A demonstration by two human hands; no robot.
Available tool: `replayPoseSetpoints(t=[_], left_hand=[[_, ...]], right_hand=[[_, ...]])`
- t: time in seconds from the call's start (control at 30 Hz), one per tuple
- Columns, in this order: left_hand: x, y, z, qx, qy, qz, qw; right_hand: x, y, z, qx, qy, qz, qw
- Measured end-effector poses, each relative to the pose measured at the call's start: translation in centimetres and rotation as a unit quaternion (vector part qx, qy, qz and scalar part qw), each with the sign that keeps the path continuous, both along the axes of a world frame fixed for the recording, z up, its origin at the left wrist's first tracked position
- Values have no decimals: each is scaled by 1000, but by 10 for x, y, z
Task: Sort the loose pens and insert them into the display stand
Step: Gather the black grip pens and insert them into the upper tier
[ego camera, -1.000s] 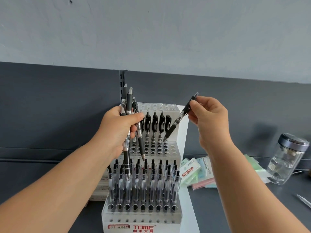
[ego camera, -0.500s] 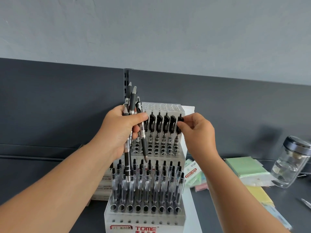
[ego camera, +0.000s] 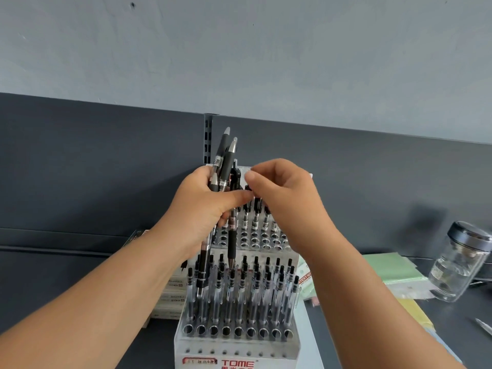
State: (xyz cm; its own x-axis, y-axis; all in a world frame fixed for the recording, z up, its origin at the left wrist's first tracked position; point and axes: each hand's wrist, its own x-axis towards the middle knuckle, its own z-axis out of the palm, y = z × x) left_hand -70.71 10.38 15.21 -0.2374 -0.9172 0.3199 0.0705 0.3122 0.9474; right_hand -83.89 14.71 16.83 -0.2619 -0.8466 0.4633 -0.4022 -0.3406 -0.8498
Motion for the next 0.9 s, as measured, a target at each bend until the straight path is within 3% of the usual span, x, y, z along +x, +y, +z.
replayPoseSetpoints(t=[0.13, 0.43, 0.9], left_hand=[[6, 5, 2, -32, -20, -9, 999], [49, -12, -7, 34, 28, 52, 998], [79, -15, -20, 83, 26, 67, 994]], right_hand=[[16, -6, 4, 36, -17, 62, 997], [35, -30, 11, -51, -25, -18, 998], [60, -51, -28, 41, 141, -97, 984]])
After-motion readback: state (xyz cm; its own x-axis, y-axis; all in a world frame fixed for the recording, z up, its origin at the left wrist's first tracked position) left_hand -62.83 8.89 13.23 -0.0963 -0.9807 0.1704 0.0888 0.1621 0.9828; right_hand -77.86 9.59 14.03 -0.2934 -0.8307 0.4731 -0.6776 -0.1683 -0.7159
